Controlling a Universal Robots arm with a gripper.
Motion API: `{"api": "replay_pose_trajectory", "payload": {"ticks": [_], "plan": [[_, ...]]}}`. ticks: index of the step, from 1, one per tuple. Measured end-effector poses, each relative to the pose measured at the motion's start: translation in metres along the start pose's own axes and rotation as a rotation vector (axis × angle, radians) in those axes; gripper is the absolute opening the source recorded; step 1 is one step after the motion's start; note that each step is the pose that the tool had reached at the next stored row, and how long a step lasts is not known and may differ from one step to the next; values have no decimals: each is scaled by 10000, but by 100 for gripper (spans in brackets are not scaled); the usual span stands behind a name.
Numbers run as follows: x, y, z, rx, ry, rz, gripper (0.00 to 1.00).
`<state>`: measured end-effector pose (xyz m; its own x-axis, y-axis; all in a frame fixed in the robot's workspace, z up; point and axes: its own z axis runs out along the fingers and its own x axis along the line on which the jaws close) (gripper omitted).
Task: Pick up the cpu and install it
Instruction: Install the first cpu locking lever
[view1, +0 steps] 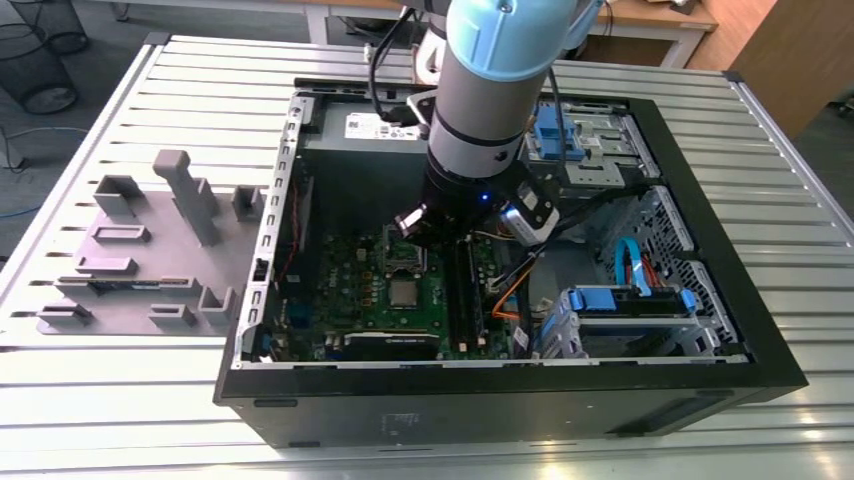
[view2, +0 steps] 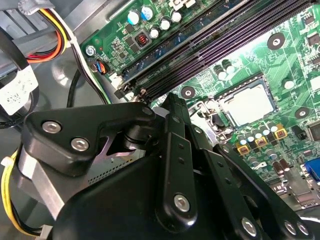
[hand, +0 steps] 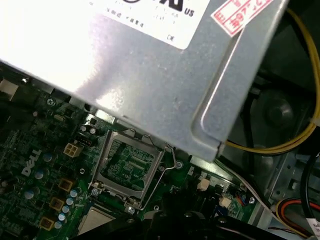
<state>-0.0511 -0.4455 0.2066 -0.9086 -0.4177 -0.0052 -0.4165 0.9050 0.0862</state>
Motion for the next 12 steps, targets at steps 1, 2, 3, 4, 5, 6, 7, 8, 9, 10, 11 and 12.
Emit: {"api": "replay_pose_trajectory", "payload": {"ticks": [1,2,3,4,5,6,7,8,9,10,11,12], "plan": [[0,0,0,-1,-1,0,11],[0,1,1,-1,-1,-1,11],[-2,2,2,-4,-2,-2,11],[-4,4,2,-6,-4,-2,11],[-6,6,2,-6,-4,-3,11],[-9,9,3,-6,-3,-2,11],[-15,14,4,-6,-4,-1,11],[-20,21,5,-5,-4,-1,11],[-25,30,6,-5,-3,-1,11],[-31,40,8,-6,-3,-2,11],[-36,50,10,-6,-3,-2,11],[-40,58,11,-6,-4,-1,11]]}}
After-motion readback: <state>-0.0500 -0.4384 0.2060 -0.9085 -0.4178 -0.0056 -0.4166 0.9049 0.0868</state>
